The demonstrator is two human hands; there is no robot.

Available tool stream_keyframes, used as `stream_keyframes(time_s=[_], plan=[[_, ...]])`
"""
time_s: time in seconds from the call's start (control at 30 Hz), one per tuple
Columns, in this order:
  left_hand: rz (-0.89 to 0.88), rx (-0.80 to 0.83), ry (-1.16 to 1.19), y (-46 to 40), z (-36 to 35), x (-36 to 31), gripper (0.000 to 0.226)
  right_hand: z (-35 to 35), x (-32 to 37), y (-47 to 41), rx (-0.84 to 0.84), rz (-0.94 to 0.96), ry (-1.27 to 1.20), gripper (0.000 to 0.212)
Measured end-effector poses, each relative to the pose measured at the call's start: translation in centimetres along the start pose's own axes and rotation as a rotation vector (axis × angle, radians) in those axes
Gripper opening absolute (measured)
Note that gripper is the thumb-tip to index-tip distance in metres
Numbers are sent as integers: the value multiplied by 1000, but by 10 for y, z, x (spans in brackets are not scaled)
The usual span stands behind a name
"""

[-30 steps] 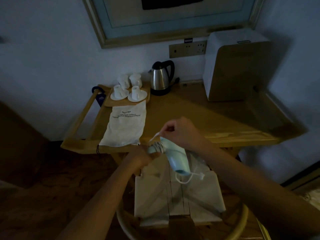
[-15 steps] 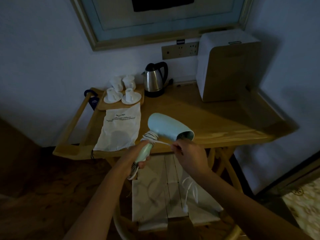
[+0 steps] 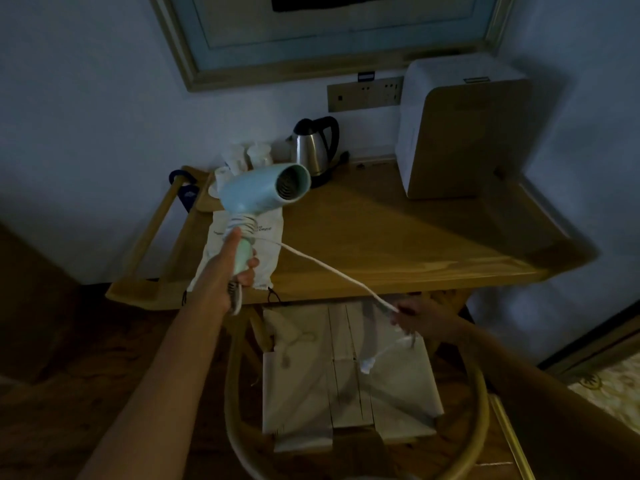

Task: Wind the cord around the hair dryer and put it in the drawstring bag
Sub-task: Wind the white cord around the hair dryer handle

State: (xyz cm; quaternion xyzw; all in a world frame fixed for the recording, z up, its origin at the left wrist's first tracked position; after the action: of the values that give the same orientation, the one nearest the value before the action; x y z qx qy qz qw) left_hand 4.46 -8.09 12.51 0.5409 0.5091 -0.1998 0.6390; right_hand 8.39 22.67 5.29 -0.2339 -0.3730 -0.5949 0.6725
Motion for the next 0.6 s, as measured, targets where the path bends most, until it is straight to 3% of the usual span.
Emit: stream_keyframes(time_s=[0.1, 0.2, 0.3, 0.4, 0.5, 0.53, 0.6], plan=[[-23, -35, 9, -7, 14, -15, 46, 9, -10, -2, -35, -24, -129, 22], [-28, 6, -35, -4, 11, -21, 50, -7, -8, -2, 76, 74, 57, 7], [-77, 14, 2, -3, 18, -35, 47, -18, -38, 5, 171, -21, 114, 13], [-101, 3, 67, -7, 36, -47, 43, 5, -63, 15, -63, -314, -446, 34], [-127, -56, 61, -12, 58, -50, 42, 24, -55, 26, -137, -389, -1014, 42], [-144, -85, 26, -13, 65, -50, 42, 26, -49, 30, -95, -388, -1075, 36], [-182, -170, -52, -16, 82, -50, 40, 22, -26, 39, 81, -317, -957, 25]])
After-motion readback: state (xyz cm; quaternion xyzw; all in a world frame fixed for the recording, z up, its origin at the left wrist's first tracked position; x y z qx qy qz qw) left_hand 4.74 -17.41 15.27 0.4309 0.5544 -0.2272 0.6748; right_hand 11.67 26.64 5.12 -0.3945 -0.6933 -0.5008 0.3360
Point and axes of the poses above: each hand's wrist, its own y-axis away from the middle knuckle, its own z-axis out of the back of the hand, x = y × z, the point moved 10 cm from there along -y, towards the middle knuckle, and after that the axes turned 14 degrees about -x, right-handed, at the moved point
